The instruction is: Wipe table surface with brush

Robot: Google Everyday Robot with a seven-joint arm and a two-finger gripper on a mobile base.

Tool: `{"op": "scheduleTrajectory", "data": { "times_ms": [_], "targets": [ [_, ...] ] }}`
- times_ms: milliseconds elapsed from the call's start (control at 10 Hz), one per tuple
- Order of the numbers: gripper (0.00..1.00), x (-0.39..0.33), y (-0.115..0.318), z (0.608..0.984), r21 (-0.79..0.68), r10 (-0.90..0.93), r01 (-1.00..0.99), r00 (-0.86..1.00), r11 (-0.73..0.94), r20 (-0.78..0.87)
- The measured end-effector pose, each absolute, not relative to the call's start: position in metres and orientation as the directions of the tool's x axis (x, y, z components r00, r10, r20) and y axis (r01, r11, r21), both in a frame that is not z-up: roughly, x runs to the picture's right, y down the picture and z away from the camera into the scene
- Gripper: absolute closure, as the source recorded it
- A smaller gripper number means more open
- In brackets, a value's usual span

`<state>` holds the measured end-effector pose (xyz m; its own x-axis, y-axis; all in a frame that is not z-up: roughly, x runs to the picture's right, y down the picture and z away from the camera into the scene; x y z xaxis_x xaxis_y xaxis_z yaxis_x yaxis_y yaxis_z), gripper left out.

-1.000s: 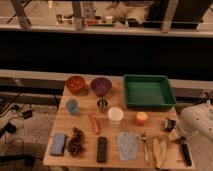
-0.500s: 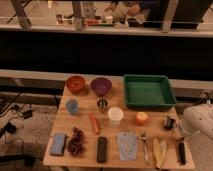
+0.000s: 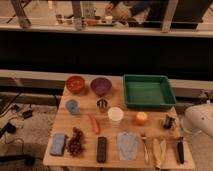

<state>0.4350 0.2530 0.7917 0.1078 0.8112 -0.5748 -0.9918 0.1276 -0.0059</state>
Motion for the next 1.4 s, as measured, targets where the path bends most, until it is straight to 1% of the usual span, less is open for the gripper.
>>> {"op": "scheduleTrajectory", "data": {
  "times_ms": [700,1200,1400],
  "targets": [
    [1.00,0.442,0.243,0.785,-0.005,0.817,-0.987,0.134,0.159,-0.561],
    [1.00,0.482,0.250,0.784,0.052,0.798,-0.983,0.109,0.174,-0.592],
    [1.00,0.490,0.251,0.790,0.068,0.792,-0.984,0.093,0.167,-0.603]
  ]
}}
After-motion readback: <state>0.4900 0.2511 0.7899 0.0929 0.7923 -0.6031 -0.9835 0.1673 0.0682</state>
